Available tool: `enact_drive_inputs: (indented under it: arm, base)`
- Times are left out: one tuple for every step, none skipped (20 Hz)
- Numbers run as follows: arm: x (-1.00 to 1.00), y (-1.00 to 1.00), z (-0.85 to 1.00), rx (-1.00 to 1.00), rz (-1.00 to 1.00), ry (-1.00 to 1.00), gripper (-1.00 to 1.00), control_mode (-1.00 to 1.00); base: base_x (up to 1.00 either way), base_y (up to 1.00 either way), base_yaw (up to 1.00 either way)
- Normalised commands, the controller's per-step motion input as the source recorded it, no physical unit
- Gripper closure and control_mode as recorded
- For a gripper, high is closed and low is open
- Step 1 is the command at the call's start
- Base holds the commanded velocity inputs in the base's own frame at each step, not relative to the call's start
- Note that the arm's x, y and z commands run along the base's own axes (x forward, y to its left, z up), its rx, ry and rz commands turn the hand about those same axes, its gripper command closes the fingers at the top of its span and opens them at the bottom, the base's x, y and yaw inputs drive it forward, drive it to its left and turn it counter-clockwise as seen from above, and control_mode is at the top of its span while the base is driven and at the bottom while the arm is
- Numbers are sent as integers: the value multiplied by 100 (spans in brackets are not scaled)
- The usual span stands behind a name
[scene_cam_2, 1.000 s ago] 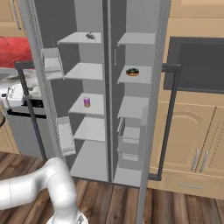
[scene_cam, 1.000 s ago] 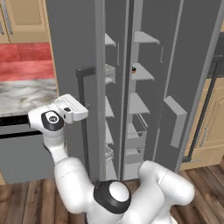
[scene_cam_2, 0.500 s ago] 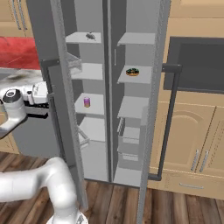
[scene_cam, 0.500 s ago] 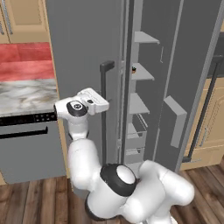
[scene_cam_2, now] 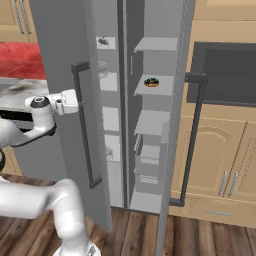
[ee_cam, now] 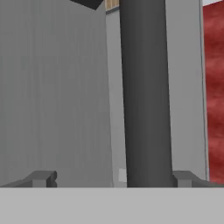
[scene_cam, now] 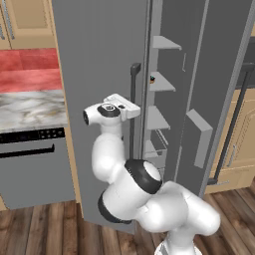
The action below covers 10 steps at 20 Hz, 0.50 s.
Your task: Pick up the frozen fish from the freezer, place it on any shelf in the fridge, and close the fridge and freezer doors when done.
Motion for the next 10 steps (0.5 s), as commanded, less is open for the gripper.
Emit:
enact_drive_inputs:
  arm:
    - [56, -61, 0, 0, 10, 0, -100, -100]
    - [53, -61, 0, 0, 10, 0, -100, -100]
    - [54, -59, 0, 0, 10, 0, -100, -100]
    - [49, -59, 0, 0, 11, 0, -100, -100]
    - [49, -61, 0, 0, 11, 0, -100, -100]
    - [50, -61, 0, 0, 12, 0, -100, -100]
    - [52, -60, 0, 0, 11, 0, -100, -100]
    - [56, -57, 0, 0, 10, 0, -100, -100]
    - [58, -55, 0, 0, 10, 0, -100, -100]
    - [59, -47, 0, 0, 8, 0, -100, -100]
  base:
    - [0, 0, 0]
    - [0, 0, 0]
    - [0, 0, 0]
    - [0, 0, 0]
    - [0, 0, 0]
    - [0, 0, 0]
    - [0, 0, 0]
    - [0, 0, 0]
    - [0, 0, 0]
    - [0, 0, 0]
